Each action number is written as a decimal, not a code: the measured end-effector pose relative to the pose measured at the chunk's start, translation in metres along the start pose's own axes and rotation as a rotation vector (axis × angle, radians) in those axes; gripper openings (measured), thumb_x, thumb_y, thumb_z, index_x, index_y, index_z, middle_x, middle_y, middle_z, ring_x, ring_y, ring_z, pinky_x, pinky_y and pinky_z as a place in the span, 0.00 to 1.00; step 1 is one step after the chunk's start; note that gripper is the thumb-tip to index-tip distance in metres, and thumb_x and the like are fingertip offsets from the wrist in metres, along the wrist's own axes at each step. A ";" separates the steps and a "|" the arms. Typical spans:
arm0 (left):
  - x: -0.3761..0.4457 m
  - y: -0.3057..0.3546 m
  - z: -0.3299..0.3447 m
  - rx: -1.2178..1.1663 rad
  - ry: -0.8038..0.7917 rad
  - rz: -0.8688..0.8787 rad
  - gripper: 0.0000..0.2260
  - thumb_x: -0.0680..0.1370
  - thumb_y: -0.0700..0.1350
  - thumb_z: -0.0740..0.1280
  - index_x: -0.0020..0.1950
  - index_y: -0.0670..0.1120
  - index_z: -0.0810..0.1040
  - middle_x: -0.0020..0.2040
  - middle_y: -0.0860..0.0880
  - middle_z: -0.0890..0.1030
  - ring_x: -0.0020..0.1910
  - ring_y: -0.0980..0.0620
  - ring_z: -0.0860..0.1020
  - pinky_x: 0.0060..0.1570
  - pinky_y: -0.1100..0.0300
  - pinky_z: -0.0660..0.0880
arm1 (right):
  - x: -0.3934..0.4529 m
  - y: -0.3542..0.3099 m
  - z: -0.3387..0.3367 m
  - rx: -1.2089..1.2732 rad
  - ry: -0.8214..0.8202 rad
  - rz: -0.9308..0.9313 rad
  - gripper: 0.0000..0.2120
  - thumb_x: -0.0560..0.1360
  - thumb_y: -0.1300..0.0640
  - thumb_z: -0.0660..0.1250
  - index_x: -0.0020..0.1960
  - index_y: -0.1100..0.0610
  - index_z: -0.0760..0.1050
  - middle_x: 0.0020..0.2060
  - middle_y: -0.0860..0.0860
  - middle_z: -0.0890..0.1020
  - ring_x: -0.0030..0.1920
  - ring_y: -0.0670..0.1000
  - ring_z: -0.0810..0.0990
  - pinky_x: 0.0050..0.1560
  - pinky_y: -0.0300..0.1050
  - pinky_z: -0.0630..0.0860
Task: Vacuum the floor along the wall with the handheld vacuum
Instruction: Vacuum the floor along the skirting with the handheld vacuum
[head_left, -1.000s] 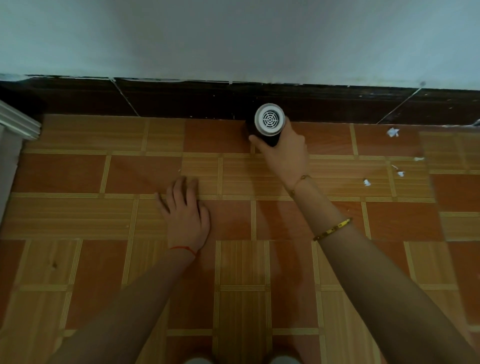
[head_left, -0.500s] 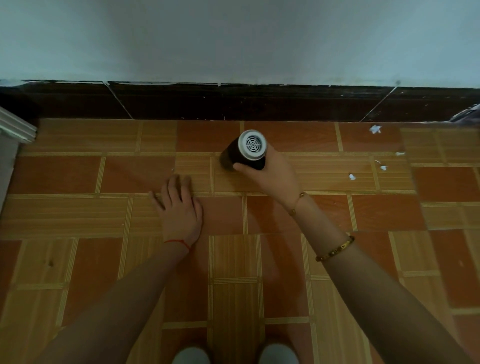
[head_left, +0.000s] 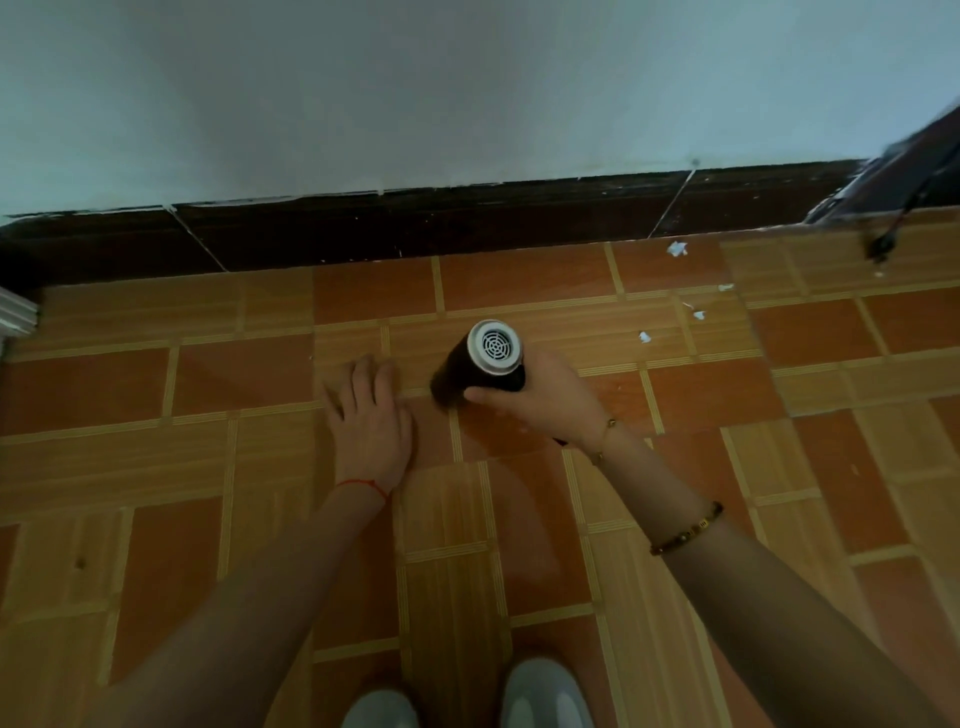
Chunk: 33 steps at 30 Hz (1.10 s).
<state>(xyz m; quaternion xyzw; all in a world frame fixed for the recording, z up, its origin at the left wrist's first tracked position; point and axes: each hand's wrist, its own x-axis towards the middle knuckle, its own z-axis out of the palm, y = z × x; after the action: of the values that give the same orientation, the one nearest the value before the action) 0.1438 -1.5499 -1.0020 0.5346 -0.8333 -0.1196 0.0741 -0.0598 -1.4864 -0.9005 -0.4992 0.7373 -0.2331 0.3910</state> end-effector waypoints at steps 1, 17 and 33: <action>0.001 0.006 0.001 -0.010 -0.001 0.019 0.21 0.81 0.46 0.55 0.72 0.41 0.67 0.73 0.37 0.67 0.75 0.37 0.63 0.72 0.30 0.56 | -0.004 0.004 -0.004 0.014 0.033 0.022 0.27 0.71 0.45 0.73 0.66 0.51 0.71 0.50 0.45 0.81 0.52 0.50 0.81 0.44 0.42 0.76; 0.026 0.099 0.021 -0.025 -0.075 0.260 0.21 0.81 0.48 0.54 0.72 0.41 0.68 0.73 0.38 0.67 0.75 0.37 0.63 0.73 0.30 0.56 | -0.067 0.070 -0.049 0.044 0.417 0.209 0.31 0.69 0.41 0.73 0.69 0.49 0.69 0.54 0.45 0.82 0.54 0.46 0.81 0.51 0.45 0.79; 0.041 0.143 0.058 0.003 -0.117 0.347 0.26 0.80 0.53 0.51 0.77 0.46 0.64 0.76 0.41 0.65 0.77 0.40 0.60 0.74 0.29 0.49 | -0.077 0.105 -0.088 -0.001 0.672 0.398 0.32 0.70 0.39 0.71 0.68 0.51 0.69 0.55 0.49 0.82 0.56 0.53 0.81 0.51 0.49 0.78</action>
<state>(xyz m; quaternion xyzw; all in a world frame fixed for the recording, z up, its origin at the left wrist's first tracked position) -0.0125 -1.5232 -1.0182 0.3753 -0.9160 -0.1346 0.0444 -0.1745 -1.3784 -0.8997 -0.2424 0.9067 -0.3030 0.1653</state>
